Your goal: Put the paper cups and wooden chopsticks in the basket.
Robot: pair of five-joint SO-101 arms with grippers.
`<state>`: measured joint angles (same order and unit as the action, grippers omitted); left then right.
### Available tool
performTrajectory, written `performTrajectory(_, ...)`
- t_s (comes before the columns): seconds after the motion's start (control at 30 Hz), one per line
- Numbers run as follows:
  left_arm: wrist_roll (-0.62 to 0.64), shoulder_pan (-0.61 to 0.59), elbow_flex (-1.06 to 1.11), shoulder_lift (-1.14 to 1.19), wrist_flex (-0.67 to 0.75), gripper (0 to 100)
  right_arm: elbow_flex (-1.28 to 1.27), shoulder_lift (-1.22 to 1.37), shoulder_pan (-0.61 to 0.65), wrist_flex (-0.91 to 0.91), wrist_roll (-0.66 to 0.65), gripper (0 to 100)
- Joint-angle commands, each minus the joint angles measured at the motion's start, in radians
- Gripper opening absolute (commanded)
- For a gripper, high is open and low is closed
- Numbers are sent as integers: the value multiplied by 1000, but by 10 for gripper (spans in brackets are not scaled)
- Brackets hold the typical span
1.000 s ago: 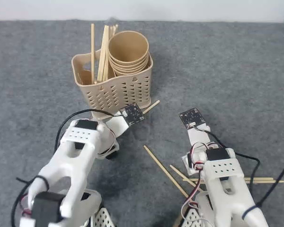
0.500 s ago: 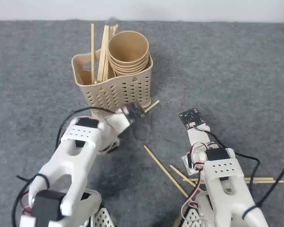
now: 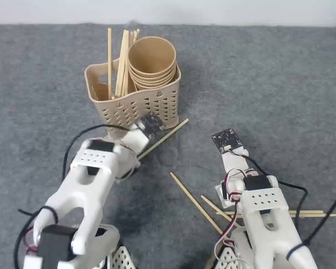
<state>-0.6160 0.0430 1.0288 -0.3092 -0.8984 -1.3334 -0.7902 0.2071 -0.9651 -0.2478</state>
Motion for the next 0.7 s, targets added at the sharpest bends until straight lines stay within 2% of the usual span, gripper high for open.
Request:
performTrajectory(0.0,12,68,56,-5,18,13,6,-33,-15,-10,-15,202)
performTrajectory(0.27,14,77,58,-8,3,14,6,-33,-15,-10,-15,202)
performTrajectory(0.43,3,100,58,-9,-107,15,5,-33,-15,-10,-15,202)
performTrajectory(0.57,-124,167,62,-11,-236,15,5,-33,-15,-10,-15,202)
performTrajectory(0.67,-150,207,59,-11,-273,15,5,-33,-15,-10,-15,202)
